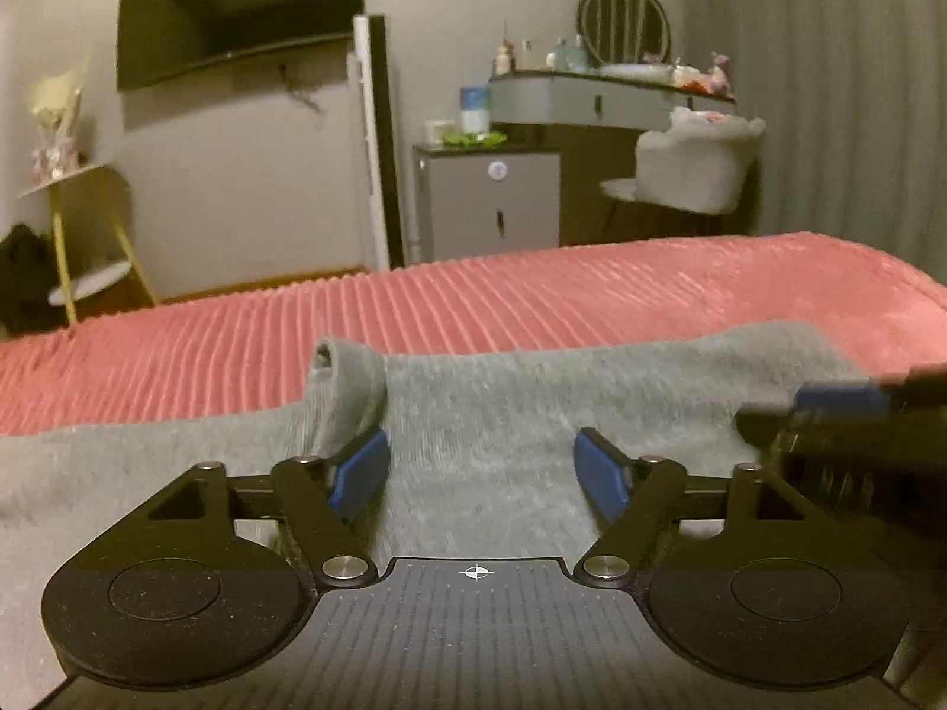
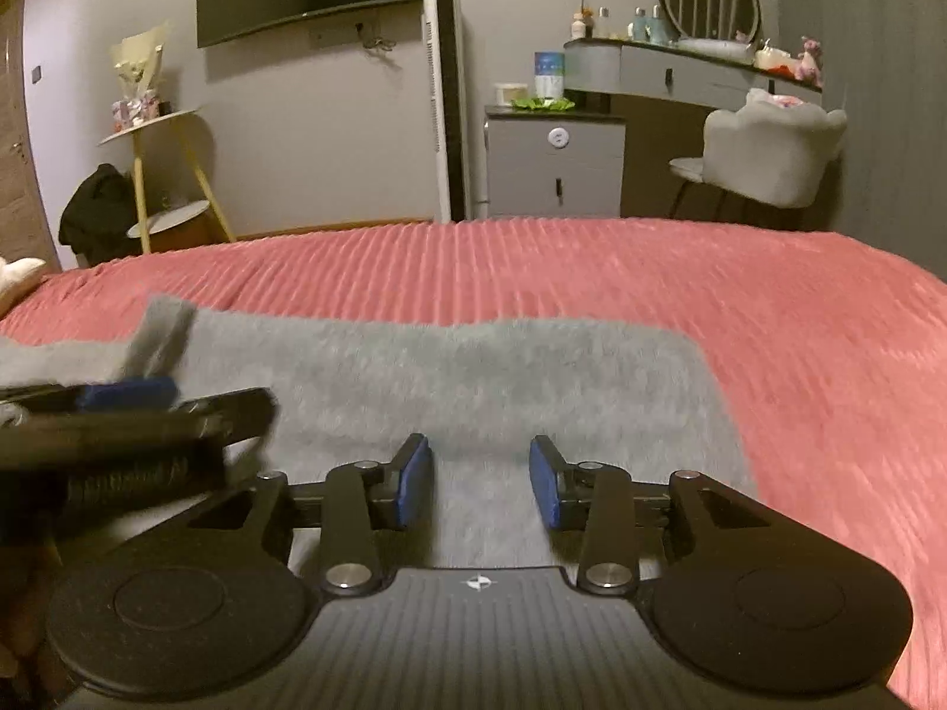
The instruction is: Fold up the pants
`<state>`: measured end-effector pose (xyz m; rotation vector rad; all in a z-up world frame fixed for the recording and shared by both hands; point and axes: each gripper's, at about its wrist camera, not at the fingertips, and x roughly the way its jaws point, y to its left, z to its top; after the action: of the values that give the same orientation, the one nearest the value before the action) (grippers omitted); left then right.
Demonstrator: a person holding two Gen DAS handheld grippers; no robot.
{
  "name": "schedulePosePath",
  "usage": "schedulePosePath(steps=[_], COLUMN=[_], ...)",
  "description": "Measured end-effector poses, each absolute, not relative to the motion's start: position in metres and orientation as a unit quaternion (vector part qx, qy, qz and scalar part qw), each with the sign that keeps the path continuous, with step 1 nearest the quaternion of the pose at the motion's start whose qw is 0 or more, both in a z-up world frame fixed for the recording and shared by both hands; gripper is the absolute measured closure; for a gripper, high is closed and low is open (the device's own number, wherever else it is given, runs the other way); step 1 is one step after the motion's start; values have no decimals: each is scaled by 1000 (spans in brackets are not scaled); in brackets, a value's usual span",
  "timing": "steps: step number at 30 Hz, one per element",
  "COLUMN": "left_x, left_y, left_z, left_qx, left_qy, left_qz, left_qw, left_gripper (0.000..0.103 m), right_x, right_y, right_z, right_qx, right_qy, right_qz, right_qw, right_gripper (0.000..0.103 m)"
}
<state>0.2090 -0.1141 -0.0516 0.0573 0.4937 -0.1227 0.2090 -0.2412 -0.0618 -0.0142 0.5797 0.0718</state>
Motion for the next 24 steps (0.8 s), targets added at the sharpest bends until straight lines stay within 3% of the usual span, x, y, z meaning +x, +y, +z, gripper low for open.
schedulePosePath(steps=[2,5,7,8,9,11,12,13,14,16,18,19,20,24], left_x=[208,205,203,202,201,199,193,183,165,137,121,118,117,112], left_y=[-107,-99,-92,-87,-82,-77,-79,-83,-88,-95,-103,-103,-99,-82], left_z=[-52,-54,-53,-53,-52,-46,-38,-30,-22,-19,-33,-42,-54,-65], left_qx=[5,-18,-36,-47,-56,-62,-51,-44,-47,-45,-10,-3,-1,-19], left_qy=[240,232,230,231,233,243,250,249,236,204,228,245,264,278], left_qz=[-67,-70,-67,-66,-64,-59,-56,-55,-58,-97,-92,-70,-47,-10], left_qw=[968,970,970,970,969,966,965,966,969,973,969,967,963,960], left_gripper=[24,29,39,42,48,52,43,11,1,0,1,1,1,0], right_x=[214,216,211,208,205,195,183,170,156,129,112,108,107,106], right_y=[-253,-273,-282,-291,-305,-325,-324,-317,-310,-288,-257,-244,-232,-220], right_z=[-66,-67,-69,-69,-69,-65,-57,-49,-44,-40,-43,-47,-52,-67], right_qx=[-2,23,17,35,68,113,101,85,81,90,71,49,25,-44], right_qy=[278,277,276,284,296,313,303,286,271,256,273,282,297,297], right_qz=[9,-7,-49,-77,-101,-132,-151,-153,-134,-56,13,16,15,14], right_qw=[960,961,960,955,947,934,936,942,950,961,959,958,954,954], right_gripper=[57,58,57,48,22,18,22,28,28,28,28,47,48,32])
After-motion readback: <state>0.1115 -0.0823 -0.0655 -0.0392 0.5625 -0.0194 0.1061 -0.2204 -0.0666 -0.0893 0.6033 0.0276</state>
